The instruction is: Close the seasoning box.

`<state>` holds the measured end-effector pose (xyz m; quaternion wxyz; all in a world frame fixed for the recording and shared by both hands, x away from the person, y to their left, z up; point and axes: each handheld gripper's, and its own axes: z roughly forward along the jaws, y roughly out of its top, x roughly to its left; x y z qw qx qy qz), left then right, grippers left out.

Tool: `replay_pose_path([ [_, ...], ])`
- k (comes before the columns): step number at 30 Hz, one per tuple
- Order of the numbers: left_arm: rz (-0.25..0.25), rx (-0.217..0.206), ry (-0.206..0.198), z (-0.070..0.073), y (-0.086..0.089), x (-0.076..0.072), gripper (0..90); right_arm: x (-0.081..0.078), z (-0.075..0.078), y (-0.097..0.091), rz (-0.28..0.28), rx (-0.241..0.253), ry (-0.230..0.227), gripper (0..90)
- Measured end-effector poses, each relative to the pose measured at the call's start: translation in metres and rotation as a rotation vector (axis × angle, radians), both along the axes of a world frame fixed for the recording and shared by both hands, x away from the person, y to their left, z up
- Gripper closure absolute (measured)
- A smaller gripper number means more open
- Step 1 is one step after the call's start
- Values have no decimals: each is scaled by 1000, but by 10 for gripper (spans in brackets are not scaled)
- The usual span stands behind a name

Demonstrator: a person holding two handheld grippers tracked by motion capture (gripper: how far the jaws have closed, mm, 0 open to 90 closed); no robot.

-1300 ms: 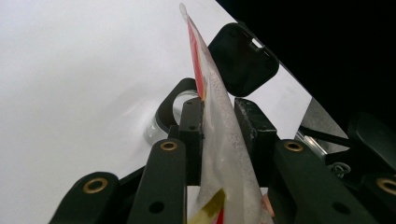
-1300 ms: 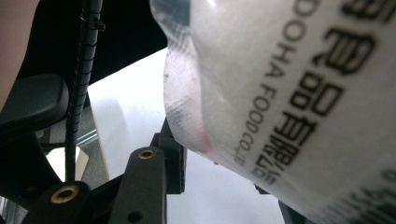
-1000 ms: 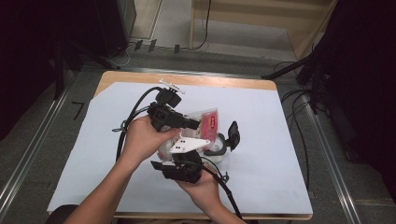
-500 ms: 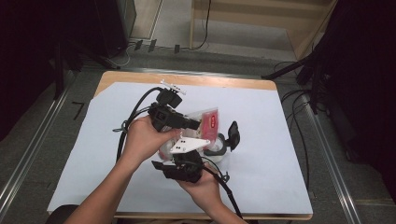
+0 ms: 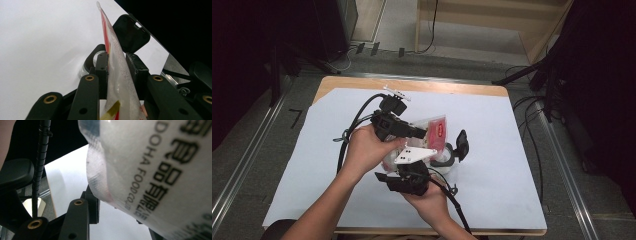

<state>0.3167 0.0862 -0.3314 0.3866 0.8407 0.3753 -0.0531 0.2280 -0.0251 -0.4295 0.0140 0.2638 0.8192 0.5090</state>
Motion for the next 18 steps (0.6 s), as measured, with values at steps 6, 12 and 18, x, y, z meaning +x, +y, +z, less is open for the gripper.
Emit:
replay_pose_path([
  [6,-5,-5,9,-1,0,1,726,1,0,0,-1,-2,-1,640],
  [12,-6,-7,11,-2,0,2,717,1,0,0,-4,-5,1,640],
  [18,-3,-6,6,-1,-1,2,703,1,1,-1,-6,3,8,641],
])
